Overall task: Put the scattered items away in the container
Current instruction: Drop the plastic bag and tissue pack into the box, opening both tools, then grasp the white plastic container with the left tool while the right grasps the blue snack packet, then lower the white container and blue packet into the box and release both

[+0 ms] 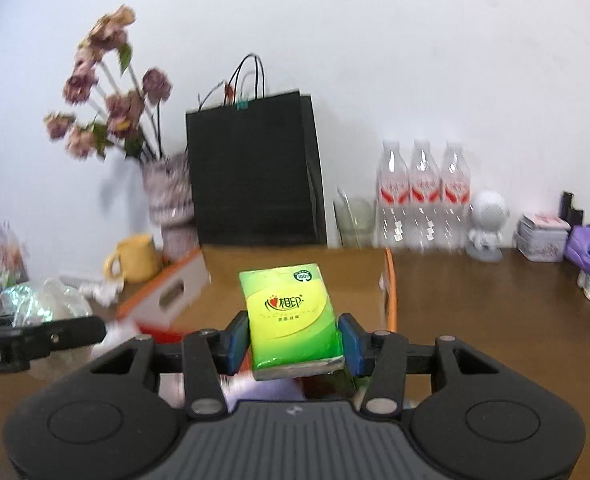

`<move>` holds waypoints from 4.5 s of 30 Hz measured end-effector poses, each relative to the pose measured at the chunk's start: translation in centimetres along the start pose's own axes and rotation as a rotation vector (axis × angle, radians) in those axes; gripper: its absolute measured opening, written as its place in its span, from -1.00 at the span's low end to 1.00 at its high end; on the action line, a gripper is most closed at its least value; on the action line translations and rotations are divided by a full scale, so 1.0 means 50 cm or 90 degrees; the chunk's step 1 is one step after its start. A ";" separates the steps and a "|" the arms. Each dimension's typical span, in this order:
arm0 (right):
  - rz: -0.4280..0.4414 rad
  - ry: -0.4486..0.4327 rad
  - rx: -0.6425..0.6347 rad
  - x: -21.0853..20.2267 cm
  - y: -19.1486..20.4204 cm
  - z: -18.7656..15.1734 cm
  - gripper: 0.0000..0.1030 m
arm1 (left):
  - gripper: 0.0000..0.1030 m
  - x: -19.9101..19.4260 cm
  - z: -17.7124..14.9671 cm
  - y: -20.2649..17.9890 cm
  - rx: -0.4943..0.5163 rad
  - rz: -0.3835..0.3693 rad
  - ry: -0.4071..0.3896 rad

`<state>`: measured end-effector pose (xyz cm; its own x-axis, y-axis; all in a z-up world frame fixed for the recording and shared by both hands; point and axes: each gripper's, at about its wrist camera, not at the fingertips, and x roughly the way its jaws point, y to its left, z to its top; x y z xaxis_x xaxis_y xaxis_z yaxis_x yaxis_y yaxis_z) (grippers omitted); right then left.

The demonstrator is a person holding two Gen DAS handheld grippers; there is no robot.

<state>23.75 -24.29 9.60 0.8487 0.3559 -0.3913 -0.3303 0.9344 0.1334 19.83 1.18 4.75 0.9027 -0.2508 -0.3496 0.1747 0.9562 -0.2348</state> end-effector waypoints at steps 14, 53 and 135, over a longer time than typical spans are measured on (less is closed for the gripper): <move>-0.032 0.114 0.002 0.290 -0.034 0.009 -0.09 | 0.03 0.255 0.027 0.091 -0.069 0.058 0.070; -0.103 0.126 -0.054 0.111 -0.063 -0.044 1.00 | 1.00 0.059 -0.005 0.152 -0.016 0.114 0.058; -0.057 0.154 0.051 0.347 -0.072 0.019 0.97 | 1.00 0.281 0.046 0.119 -0.005 0.092 0.053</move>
<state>40.09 -21.48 3.20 0.7469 0.2661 -0.6094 -0.2164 0.9638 0.1556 34.44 3.67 0.51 0.8827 -0.1227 -0.4536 0.0419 0.9820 -0.1841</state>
